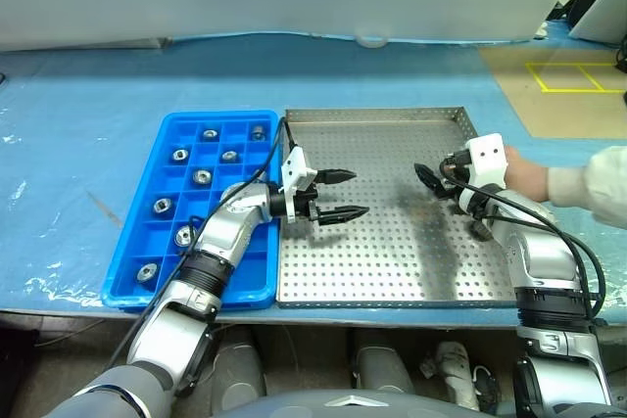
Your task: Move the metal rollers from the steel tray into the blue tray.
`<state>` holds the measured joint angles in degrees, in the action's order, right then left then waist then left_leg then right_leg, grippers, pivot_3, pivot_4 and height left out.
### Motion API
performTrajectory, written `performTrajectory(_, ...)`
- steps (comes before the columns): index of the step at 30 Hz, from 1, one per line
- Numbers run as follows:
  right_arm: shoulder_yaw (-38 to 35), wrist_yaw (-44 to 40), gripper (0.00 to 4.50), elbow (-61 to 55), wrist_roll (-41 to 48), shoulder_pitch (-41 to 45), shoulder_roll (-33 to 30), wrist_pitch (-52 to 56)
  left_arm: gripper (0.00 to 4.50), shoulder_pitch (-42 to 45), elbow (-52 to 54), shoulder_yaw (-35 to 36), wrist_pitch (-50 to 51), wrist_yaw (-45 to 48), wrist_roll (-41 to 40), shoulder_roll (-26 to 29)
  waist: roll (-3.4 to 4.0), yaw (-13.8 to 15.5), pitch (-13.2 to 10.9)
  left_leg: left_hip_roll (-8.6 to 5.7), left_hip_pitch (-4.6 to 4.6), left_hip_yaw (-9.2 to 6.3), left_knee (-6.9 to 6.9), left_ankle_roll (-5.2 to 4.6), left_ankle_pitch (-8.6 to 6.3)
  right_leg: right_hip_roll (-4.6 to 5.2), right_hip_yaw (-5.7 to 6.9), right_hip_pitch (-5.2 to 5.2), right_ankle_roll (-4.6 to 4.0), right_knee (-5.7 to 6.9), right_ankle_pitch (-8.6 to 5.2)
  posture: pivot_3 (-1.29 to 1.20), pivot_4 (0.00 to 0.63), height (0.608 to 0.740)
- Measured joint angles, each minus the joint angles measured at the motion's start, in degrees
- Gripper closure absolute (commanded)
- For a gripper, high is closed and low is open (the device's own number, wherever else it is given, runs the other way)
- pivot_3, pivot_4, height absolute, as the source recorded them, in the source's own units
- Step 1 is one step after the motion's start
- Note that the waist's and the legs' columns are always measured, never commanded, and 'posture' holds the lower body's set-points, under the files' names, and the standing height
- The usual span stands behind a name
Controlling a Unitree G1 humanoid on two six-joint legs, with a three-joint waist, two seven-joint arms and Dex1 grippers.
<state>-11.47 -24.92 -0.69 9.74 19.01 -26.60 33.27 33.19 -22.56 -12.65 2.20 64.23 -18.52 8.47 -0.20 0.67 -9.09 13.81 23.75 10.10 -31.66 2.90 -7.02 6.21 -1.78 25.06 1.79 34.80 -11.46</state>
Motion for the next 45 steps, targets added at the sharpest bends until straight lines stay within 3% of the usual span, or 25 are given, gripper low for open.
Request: performTrajectory(45,2.4,-1.8,0.18,2.3,0.4,1.2,-0.9,-0.5,0.52,-1.6,0.7,0.1,-0.5,-0.5,1.8,1.1,0.00,0.0,0.0,0.02,0.01,0.03,0.02,-0.04,-0.03,0.01,0.01,0.02,0.00,-0.07,0.00,-0.28,0.150,0.740)
